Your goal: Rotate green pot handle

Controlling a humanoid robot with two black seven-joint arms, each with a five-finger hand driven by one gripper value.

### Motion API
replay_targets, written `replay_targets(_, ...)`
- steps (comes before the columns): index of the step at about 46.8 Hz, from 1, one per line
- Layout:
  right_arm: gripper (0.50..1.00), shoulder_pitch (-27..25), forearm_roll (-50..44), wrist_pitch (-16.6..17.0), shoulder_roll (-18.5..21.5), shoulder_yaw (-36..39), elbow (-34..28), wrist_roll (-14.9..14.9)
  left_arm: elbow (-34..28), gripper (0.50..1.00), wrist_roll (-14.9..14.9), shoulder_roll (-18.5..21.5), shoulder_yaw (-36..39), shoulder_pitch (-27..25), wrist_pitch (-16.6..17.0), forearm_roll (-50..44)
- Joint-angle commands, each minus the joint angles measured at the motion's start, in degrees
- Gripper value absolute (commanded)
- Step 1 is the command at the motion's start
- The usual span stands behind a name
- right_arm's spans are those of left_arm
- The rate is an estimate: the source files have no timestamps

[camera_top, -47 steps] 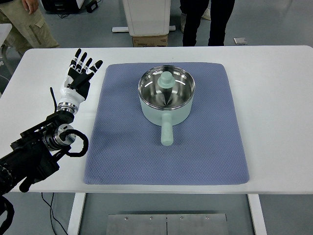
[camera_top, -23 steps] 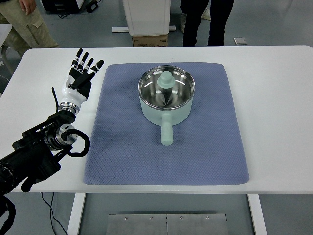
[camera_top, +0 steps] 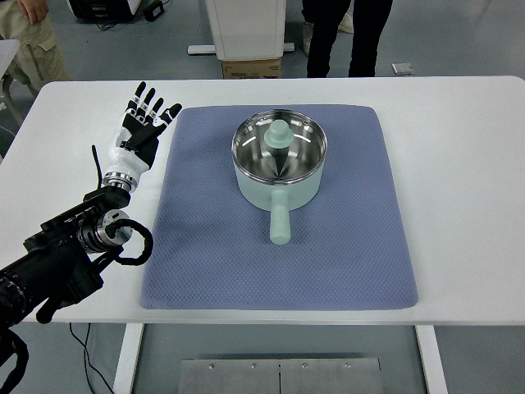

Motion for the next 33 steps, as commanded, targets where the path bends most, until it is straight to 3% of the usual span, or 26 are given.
replay_targets(1, 1.000, 0.0, 0.0, 0.0, 0.0, 0.0, 0.0, 0.0, 0.0, 1.000, 0.0, 0.0, 0.0, 0.1, 0.1, 0.4)
replay_targets(33, 1.000, 0.0, 0.0, 0.0, 0.0, 0.0, 0.0, 0.0, -0.2, 1.000, 0.0, 0.4, 0.0, -0.3, -0.1, 0.5)
